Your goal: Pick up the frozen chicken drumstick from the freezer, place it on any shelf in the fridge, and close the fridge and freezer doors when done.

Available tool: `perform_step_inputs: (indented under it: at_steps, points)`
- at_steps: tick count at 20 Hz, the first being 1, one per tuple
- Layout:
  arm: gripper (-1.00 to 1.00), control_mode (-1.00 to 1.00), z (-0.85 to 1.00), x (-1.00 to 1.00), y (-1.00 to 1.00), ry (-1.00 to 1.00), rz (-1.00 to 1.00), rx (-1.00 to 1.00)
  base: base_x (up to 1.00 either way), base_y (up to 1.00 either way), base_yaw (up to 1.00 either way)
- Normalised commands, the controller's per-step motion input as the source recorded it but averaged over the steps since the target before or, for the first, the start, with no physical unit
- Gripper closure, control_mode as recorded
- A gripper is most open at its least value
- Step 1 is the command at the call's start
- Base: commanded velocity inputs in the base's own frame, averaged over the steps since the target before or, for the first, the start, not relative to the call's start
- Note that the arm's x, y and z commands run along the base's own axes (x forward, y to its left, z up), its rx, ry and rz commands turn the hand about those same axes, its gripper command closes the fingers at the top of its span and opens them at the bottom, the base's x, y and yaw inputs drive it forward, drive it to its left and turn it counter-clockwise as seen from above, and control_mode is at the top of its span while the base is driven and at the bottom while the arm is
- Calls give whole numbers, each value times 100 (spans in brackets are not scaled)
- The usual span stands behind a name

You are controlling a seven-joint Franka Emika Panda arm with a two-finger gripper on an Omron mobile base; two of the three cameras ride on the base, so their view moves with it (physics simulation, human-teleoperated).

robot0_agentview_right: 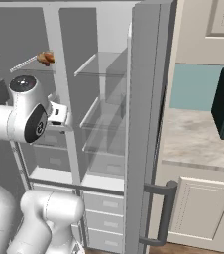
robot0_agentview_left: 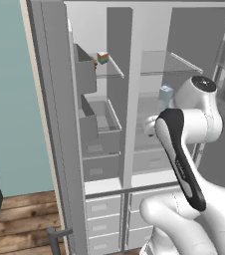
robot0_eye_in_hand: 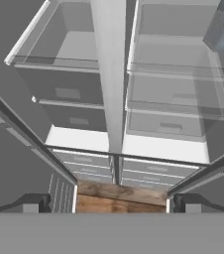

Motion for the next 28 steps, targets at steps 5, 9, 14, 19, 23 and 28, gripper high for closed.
perform_step_inputs:
  at_steps: [5, 9, 14, 19, 23, 28]
  points:
    - [-100, 100, 0, 0, 0, 0, 0, 0, 1, 38, 0]
    - [-100, 100, 0, 0, 0, 0, 0, 0, 5, 32, 0]
    - [-100, 100, 0, 0, 0, 0, 0, 0, 23, 8, 0]
    - [-100, 100, 0, 0, 0, 0, 0, 0, 49, 1, 0]
    - [-100, 100, 0, 0, 0, 0, 0, 0, 49, 8, 0]
    - [-100, 100, 0, 0, 0, 0, 0, 0, 20, 19, 0]
